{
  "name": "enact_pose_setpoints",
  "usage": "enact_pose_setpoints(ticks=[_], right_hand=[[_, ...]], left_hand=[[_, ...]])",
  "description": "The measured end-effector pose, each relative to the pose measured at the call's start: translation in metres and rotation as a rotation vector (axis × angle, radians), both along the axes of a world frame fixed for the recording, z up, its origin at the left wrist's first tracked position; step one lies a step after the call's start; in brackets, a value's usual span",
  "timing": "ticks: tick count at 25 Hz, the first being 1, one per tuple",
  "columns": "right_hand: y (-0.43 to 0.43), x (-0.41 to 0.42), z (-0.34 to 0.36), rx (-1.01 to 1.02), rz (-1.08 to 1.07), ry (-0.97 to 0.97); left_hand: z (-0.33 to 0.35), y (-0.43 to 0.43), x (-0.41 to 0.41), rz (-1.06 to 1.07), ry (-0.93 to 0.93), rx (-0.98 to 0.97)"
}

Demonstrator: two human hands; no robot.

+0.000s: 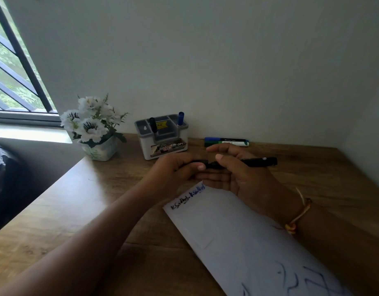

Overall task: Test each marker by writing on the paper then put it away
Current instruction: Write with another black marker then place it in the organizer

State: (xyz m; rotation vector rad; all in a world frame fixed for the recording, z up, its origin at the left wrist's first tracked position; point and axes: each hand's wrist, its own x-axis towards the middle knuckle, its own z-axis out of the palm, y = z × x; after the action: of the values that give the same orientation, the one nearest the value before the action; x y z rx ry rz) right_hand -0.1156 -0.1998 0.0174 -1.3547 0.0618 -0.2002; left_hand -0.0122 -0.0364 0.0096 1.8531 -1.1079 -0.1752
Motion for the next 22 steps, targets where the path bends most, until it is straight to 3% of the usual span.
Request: enact_pose_setpoints(ticks=[7, 11, 16, 22], right_hand=[[-0.014, -0.001, 0.008, -0.218, -0.118, 0.126], [-0.011, 0.0, -0.002, -0.54, -0.229, 0.092], [-0.008, 0.002, -0.017, -0.72, -0.238, 0.128], [-0.009, 0.001, -0.022, -0.662, -0.252, 0.123]], left_hand=[[-0.002, 0.003, 0.009, 0.127, 0.022, 0.004], [-0.006, 0.002, 0.011, 0.163, -0.011, 0.237], [-0.008, -0.001, 0.014, 0.108, -0.177, 0.465], [-0.008, -0.002, 0.016, 0.052, -0.121, 0.481]])
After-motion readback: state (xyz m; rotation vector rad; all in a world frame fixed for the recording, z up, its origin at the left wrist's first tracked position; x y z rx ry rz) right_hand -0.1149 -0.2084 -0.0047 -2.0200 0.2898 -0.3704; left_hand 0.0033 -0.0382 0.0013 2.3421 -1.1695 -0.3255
